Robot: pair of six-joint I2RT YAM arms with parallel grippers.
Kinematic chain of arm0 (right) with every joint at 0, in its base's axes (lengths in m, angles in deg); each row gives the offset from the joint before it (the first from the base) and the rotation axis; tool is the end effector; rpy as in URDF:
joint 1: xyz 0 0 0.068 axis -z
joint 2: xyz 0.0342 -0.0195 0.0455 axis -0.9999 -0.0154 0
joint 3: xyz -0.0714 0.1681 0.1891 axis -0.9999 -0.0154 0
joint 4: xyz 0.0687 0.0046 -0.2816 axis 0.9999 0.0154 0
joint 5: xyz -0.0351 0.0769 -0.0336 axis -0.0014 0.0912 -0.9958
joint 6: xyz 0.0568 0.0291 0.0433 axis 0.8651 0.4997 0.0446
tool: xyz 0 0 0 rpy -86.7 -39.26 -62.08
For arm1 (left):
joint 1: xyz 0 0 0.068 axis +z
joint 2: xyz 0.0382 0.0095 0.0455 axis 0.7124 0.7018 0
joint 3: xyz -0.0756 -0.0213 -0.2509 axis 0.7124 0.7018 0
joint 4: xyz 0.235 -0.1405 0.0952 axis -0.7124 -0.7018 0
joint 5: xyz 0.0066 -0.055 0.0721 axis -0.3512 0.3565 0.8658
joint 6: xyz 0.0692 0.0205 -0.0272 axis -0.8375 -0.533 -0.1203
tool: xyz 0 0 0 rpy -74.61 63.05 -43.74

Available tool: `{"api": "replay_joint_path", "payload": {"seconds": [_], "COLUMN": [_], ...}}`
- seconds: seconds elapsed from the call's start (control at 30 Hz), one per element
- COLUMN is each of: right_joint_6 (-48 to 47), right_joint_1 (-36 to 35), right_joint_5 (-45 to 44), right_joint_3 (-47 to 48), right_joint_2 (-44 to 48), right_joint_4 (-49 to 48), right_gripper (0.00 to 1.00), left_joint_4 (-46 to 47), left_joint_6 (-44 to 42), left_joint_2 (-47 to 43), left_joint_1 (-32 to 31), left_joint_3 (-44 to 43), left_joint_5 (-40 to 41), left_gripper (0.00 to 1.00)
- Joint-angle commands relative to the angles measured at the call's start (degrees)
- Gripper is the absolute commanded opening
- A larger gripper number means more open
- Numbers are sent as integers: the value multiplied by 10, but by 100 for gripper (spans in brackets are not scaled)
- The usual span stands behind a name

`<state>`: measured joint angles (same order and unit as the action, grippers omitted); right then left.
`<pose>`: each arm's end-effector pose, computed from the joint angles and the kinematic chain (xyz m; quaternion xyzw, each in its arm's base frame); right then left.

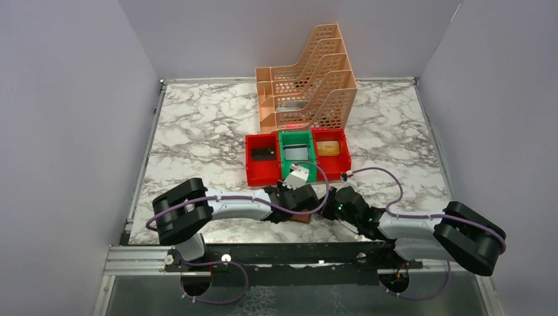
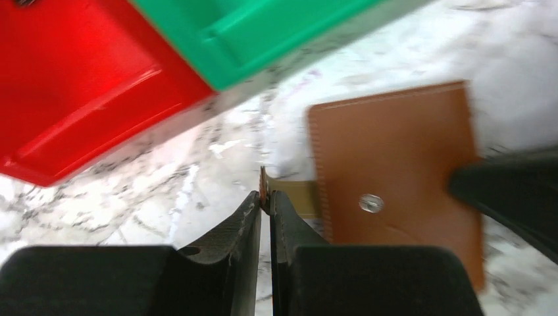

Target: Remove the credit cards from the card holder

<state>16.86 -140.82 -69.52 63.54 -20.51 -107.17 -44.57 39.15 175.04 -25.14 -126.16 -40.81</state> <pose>0.1511 0.1751 0.0619 0.1220 0.8768 0.3509 0.3053 0.1485 -0.3072 0.1156 0.2093 0.9062 0.0008 0.3674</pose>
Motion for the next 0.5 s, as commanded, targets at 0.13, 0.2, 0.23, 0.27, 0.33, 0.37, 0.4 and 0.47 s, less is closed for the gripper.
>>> {"api": "replay_joint_path", "payload": {"seconds": [0.13, 0.2, 0.23, 0.27, 0.33, 0.37, 0.4, 0.47], "right_joint_6": [-55, -65, -66, -68, -72, -73, -77, -84], "right_joint_1": [3, 3, 3, 3, 3, 3, 3, 3], "right_joint_5": [7, 2, -3, -8, -14, -15, -13, -7], "right_joint_3": [-19, -11, -7, -5, -3, -3, -2, -1], "right_joint_2": [-11, -4, 1, 6, 18, 25, 32, 45], "right_joint_4": [99, 115, 124, 134, 147, 151, 153, 156], "right_gripper": [1, 1, 1, 1, 2, 2, 3, 4], "left_joint_4": [-43, -37, -33, -27, -4, 16, 37, 69], "left_joint_6": [-12, -16, -16, -16, -22, -32, -42, -38], "left_joint_2": [-49, -61, -66, -72, -83, -86, -87, -85], "left_joint_1": [19, 19, 19, 19, 20, 21, 24, 32], "left_joint_3": [27, 30, 34, 40, 54, 64, 73, 91], "left_joint_5": [31, 13, 8, 2, -17, -36, -60, -89], "left_gripper": [14, 17, 21, 25, 31, 36, 38, 39]}}
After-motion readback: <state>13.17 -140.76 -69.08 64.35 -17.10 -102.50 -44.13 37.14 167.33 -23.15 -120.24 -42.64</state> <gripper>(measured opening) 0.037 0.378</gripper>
